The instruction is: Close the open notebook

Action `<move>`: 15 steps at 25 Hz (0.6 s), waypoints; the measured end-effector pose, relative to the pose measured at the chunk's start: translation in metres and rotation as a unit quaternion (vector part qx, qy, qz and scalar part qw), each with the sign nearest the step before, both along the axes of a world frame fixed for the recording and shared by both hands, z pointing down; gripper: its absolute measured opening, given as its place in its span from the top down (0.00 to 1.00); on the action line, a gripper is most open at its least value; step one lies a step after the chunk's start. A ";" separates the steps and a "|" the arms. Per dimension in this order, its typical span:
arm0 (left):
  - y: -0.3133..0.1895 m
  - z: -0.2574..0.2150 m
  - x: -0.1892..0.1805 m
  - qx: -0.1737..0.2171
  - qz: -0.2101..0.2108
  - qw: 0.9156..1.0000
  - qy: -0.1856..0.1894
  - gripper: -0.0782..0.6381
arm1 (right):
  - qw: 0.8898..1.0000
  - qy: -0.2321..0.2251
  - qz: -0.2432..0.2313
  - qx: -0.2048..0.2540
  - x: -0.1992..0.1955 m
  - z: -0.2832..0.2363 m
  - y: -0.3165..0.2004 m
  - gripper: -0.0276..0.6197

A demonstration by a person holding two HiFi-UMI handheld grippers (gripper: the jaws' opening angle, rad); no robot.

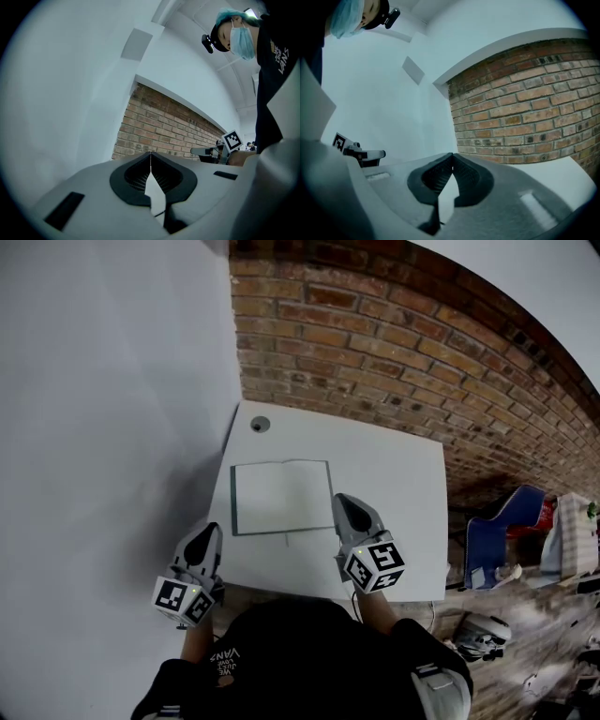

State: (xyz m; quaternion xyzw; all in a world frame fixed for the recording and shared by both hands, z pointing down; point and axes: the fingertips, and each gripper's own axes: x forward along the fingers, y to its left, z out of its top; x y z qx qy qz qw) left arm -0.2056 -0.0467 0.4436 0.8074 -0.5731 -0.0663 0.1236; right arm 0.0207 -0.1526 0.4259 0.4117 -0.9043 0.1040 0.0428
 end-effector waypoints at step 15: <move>-0.051 0.048 0.002 -0.058 -0.016 0.998 0.002 0.88 | 0.999 0.039 -0.020 -0.030 -0.010 0.050 -0.052 0.96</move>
